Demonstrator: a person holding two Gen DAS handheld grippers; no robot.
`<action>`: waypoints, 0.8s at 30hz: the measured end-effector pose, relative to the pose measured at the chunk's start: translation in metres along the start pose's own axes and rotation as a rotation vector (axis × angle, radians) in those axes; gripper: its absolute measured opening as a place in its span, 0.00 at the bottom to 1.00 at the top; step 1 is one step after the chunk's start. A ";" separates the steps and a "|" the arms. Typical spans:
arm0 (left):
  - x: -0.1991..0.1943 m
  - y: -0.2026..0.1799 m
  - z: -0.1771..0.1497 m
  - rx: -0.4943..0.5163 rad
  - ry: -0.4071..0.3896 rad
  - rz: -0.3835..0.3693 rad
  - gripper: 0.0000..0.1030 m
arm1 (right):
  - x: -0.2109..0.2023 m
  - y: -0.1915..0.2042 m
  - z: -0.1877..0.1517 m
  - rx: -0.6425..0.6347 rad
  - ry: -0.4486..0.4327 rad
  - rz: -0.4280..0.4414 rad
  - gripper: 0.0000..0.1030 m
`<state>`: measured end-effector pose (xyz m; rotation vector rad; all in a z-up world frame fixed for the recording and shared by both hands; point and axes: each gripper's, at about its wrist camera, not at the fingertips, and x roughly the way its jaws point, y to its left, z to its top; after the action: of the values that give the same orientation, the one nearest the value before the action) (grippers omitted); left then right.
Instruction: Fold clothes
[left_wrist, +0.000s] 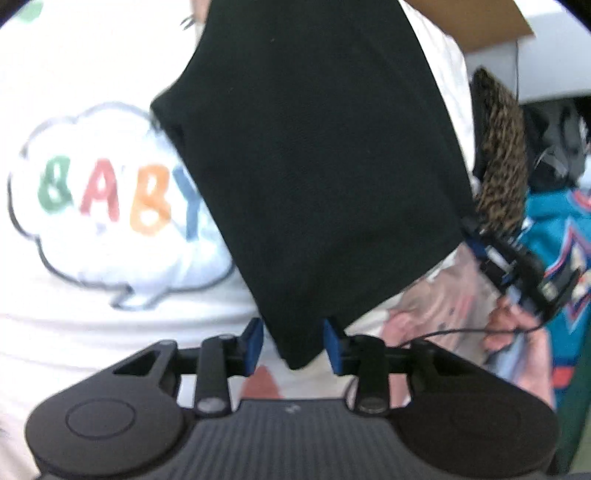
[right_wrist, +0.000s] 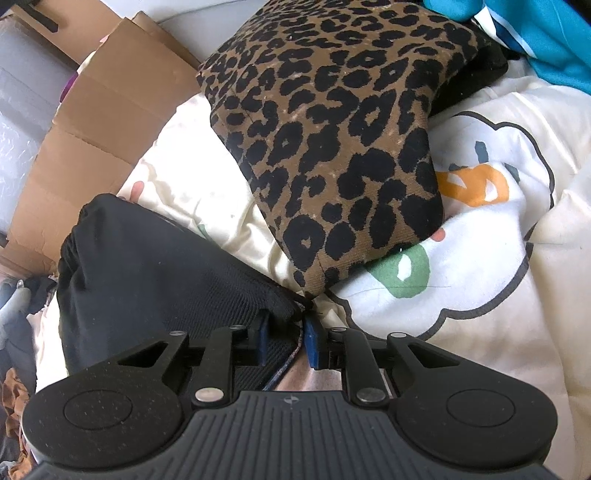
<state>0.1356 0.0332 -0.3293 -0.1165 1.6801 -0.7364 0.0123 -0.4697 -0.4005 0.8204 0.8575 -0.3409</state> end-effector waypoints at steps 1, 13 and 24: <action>0.001 0.005 -0.003 -0.028 -0.013 -0.024 0.42 | 0.000 -0.001 -0.001 0.002 -0.002 0.004 0.23; 0.014 0.046 -0.021 -0.232 -0.107 -0.160 0.51 | -0.001 -0.005 -0.001 -0.015 -0.002 0.031 0.23; 0.017 0.061 -0.020 -0.298 -0.191 -0.309 0.46 | -0.001 -0.002 0.001 -0.042 0.006 0.025 0.23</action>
<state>0.1317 0.0813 -0.3744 -0.6484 1.5944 -0.6730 0.0110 -0.4719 -0.4009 0.7929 0.8570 -0.2980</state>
